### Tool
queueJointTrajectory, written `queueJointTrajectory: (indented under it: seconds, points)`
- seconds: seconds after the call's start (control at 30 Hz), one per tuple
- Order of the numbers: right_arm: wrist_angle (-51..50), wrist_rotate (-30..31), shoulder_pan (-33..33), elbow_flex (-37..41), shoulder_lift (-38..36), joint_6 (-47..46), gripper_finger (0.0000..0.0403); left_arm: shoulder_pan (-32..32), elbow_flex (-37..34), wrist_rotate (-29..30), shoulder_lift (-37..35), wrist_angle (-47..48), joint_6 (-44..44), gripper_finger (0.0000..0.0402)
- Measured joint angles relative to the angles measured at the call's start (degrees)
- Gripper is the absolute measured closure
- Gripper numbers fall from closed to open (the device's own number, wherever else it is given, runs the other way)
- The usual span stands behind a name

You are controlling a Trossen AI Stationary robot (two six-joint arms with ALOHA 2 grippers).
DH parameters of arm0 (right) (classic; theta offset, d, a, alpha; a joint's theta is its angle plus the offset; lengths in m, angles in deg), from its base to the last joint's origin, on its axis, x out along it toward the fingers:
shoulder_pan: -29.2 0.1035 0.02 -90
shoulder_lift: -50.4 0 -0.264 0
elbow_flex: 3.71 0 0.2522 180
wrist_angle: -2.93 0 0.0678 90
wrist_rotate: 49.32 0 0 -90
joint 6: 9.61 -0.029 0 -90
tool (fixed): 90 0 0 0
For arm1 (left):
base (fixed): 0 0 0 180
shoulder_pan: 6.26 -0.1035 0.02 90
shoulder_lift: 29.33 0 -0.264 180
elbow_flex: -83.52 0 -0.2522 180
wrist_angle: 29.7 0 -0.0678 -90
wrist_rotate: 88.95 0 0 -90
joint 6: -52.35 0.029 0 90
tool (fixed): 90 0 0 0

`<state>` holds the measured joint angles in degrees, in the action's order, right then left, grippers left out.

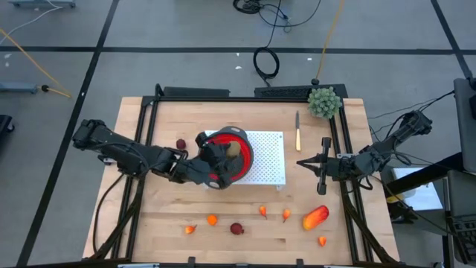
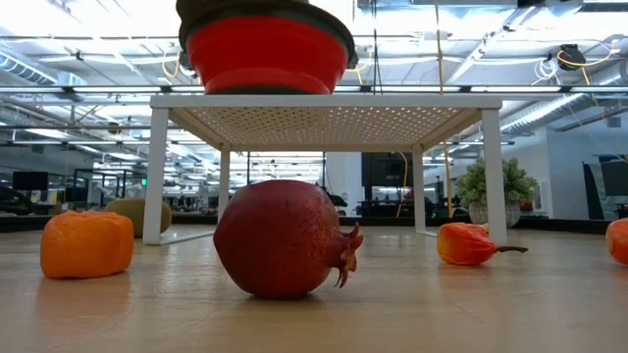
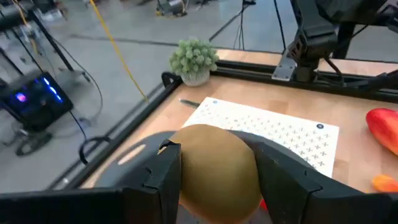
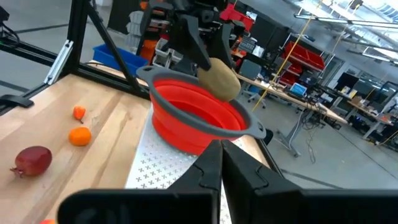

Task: Pick & Place Fruit
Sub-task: Put the right kiwi into the strainer bowl on the shelf

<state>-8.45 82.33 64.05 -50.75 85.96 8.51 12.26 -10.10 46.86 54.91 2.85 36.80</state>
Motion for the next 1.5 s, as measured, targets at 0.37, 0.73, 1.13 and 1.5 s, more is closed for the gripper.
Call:
queueJointTrajectory:
  seconds: [0.37,0.73,1.13,1.5]
  points:
    - [-2.1,0.0,0.0,0.0,-1.7,-0.8,0.0403,-4.7,0.0,-6.9,0.0,8.5,-7.9,0.0229]
    - [-2.6,0.0,0.0,0.0,-1.6,-0.8,0.0403,-5.7,0.0,-11.3,0.0,12.8,-14.6,0.0229]
    - [-2.7,0.0,0.0,0.0,-1.6,-0.9,0.0403,-5.7,0.0,-11.9,3.9,12.4,-15.3,0.0229]
    - [-2.7,0.2,0.0,0.0,-1.6,-0.9,0.0403,-5.7,0.0,-12.4,4.7,11.0,-13.5,0.0229]
